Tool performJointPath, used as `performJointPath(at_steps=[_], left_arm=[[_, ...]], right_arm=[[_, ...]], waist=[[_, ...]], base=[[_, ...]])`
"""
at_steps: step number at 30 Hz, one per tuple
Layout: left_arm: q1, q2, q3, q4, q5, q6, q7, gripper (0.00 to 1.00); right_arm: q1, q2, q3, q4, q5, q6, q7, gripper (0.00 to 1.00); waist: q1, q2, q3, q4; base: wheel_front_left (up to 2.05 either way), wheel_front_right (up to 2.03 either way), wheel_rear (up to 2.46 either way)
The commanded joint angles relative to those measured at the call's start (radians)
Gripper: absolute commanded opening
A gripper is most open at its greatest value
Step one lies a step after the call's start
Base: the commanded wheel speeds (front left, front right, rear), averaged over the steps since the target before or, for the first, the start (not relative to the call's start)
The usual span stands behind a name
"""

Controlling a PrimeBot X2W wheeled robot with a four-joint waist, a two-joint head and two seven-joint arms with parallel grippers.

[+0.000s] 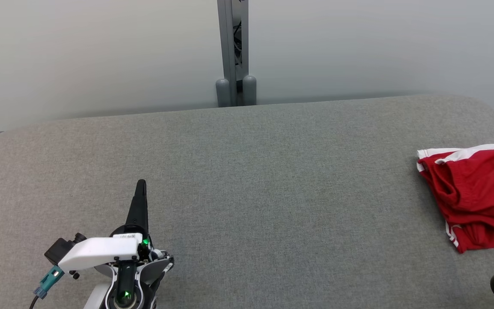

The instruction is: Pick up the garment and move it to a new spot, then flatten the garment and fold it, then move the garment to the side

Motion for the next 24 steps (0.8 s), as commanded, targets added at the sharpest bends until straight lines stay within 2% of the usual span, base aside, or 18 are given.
performJointPath(at_steps=[1, 24], left_arm=[[-0.008, 0.003, 0.002, -0.001, 0.0, -0.003, 0.0, 0.0], [-0.008, 0.003, 0.002, -0.001, 0.0, -0.003, 0.0, 0.0]], right_arm=[[-0.009, -0.006, 0.0, 0.002, 0.003, 0.001, 0.003, 0.0], [-0.009, -0.006, 0.0, 0.002, 0.004, 0.001, 0.003, 0.0]], waist=[[0.0, 0.0, 0.0, 0.0], [0.0, 0.0, 0.0, 0.0]], base=[[0.0, 0.0, 0.0], [0.0, 0.0, 0.0]])
